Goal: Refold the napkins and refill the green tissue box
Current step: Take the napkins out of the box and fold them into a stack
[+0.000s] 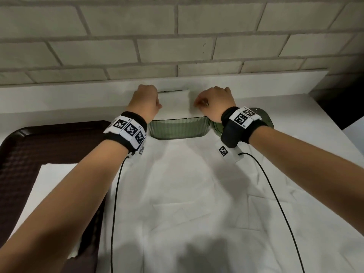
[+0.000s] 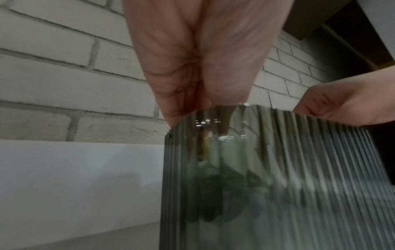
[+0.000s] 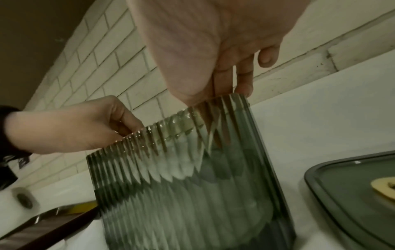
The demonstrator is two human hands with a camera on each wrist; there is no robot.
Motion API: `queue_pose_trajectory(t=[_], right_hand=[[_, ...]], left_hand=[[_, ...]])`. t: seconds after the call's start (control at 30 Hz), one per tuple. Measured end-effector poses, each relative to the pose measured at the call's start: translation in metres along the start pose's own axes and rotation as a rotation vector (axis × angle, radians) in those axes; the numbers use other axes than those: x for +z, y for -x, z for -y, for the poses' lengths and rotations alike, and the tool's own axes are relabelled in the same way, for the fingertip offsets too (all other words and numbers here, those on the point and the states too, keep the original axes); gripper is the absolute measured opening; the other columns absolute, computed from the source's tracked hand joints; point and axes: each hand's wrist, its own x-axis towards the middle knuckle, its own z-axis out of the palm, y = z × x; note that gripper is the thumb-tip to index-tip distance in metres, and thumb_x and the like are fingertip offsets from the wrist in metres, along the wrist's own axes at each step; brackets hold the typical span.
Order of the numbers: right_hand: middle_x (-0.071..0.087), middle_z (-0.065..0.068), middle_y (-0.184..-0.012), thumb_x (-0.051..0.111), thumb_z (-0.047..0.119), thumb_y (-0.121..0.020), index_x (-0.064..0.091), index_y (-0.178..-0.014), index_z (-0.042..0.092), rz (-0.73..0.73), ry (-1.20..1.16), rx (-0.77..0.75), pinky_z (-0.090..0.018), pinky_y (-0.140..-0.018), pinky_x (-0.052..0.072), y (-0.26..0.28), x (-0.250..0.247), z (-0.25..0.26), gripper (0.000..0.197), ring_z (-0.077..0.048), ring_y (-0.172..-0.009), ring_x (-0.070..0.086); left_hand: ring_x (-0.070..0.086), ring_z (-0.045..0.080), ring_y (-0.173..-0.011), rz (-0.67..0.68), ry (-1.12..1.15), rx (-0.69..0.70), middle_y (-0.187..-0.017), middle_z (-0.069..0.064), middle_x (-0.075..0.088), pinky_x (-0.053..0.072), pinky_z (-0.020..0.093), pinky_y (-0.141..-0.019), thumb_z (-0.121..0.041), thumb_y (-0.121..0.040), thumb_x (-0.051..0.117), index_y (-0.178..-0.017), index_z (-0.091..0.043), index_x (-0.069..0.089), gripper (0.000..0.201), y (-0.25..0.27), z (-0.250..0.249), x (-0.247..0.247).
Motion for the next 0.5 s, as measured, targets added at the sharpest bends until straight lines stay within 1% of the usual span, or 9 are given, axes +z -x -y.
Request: queue_pose_trajectory(t=[0.1, 0.17, 0.2, 0.27, 0.33, 0.37, 0.4, 0.43, 0.5], right_hand=[[0.067, 0.0, -0.095, 0.043, 0.033, -0.091, 0.07, -0.096, 0.028, 0.026, 0.116, -0.021, -0.04, -0.092, 0.026, 0.003, 0.003, 0.002, 0.027, -0.027, -0.103, 0.049], [0.067, 0.002, -0.087, 0.041, 0.046, -0.091, 0.069, -0.094, 0.03, -0.004, 0.164, -0.036, -0.041, -0.091, 0.025, 0.009, 0.0, 0.005, 0.032, -0.024, -0.098, 0.048], [0.067, 0.003, -0.084, 0.041, 0.05, -0.092, 0.069, -0.093, 0.031, -0.036, 0.167, -0.05, -0.041, -0.09, 0.025, 0.014, -0.004, 0.007, 0.034, -0.024, -0.097, 0.047], [0.066, 0.003, -0.082, 0.042, 0.05, -0.092, 0.07, -0.09, 0.03, -0.142, 0.126, -0.095, -0.039, -0.088, 0.025, 0.027, -0.014, 0.013, 0.034, -0.024, -0.096, 0.048], [0.066, 0.004, -0.082, 0.047, 0.042, -0.092, 0.07, -0.09, 0.026, -0.201, 0.038, -0.17, -0.037, -0.085, 0.028, 0.045, -0.021, 0.022, 0.027, -0.023, -0.092, 0.05], [0.066, 0.005, -0.081, 0.05, 0.036, -0.091, 0.069, -0.089, 0.026, -0.177, -0.008, -0.209, -0.036, -0.086, 0.032, 0.054, -0.021, 0.027, 0.022, -0.021, -0.089, 0.053], [0.066, 0.006, -0.078, 0.053, 0.032, -0.09, 0.069, -0.087, 0.026, -0.115, -0.053, -0.231, -0.034, -0.085, 0.037, 0.064, -0.02, 0.031, 0.017, -0.018, -0.084, 0.057], [0.066, 0.008, -0.076, 0.057, 0.03, -0.088, 0.069, -0.084, 0.027, -0.028, -0.096, -0.224, -0.032, -0.083, 0.043, 0.073, -0.016, 0.035, 0.013, -0.016, -0.079, 0.059], [0.065, 0.009, -0.076, 0.063, 0.033, -0.085, 0.071, -0.085, 0.025, 0.163, -0.164, -0.142, -0.027, -0.074, 0.048, 0.087, -0.002, 0.041, 0.011, -0.015, -0.075, 0.062]], left_hand=[[0.055, 0.036, -0.108, 0.059, -0.062, 0.028, -0.114, 0.021, 0.061, 0.047, 0.038, -0.089, -0.022, -0.091, 0.064, -0.105, 0.001, 0.066, 0.027, 0.006, 0.0, 0.001], [0.054, 0.035, -0.111, 0.08, -0.078, 0.072, -0.117, 0.019, 0.06, 0.045, 0.038, -0.092, -0.025, -0.092, 0.063, -0.111, 0.0, 0.066, 0.032, 0.015, -0.002, -0.004], [0.054, 0.034, -0.11, 0.063, -0.076, 0.107, -0.114, 0.019, 0.06, 0.045, 0.039, -0.092, -0.026, -0.092, 0.063, -0.109, 0.0, 0.067, 0.031, 0.021, -0.003, -0.008], [0.053, 0.033, -0.105, -0.059, -0.063, 0.174, -0.108, 0.019, 0.059, 0.045, 0.04, -0.087, -0.023, -0.092, 0.062, -0.097, -0.002, 0.07, 0.024, 0.039, -0.006, -0.015], [0.053, 0.033, -0.096, -0.202, -0.046, 0.208, -0.102, 0.019, 0.057, 0.047, 0.041, -0.081, -0.017, -0.091, 0.06, -0.085, -0.001, 0.068, 0.019, 0.064, -0.009, -0.019], [0.056, 0.032, -0.089, -0.239, -0.03, 0.194, -0.096, 0.017, 0.058, 0.049, 0.042, -0.077, -0.015, -0.09, 0.06, -0.08, -0.001, 0.066, 0.018, 0.078, -0.01, -0.02], [0.058, 0.032, -0.08, -0.229, -0.025, 0.151, -0.089, 0.015, 0.06, 0.052, 0.041, -0.072, -0.015, -0.088, 0.06, -0.076, -0.002, 0.065, 0.018, 0.09, -0.01, -0.019], [0.06, 0.032, -0.073, -0.174, -0.027, 0.097, -0.081, 0.013, 0.063, 0.053, 0.04, -0.068, -0.015, -0.086, 0.061, -0.073, -0.003, 0.064, 0.018, 0.101, -0.009, -0.016], [0.064, 0.032, -0.072, 0.031, -0.011, -0.026, -0.075, 0.012, 0.065, 0.056, 0.039, -0.069, -0.018, -0.081, 0.068, -0.071, -0.004, 0.065, 0.017, 0.116, -0.004, -0.004]])
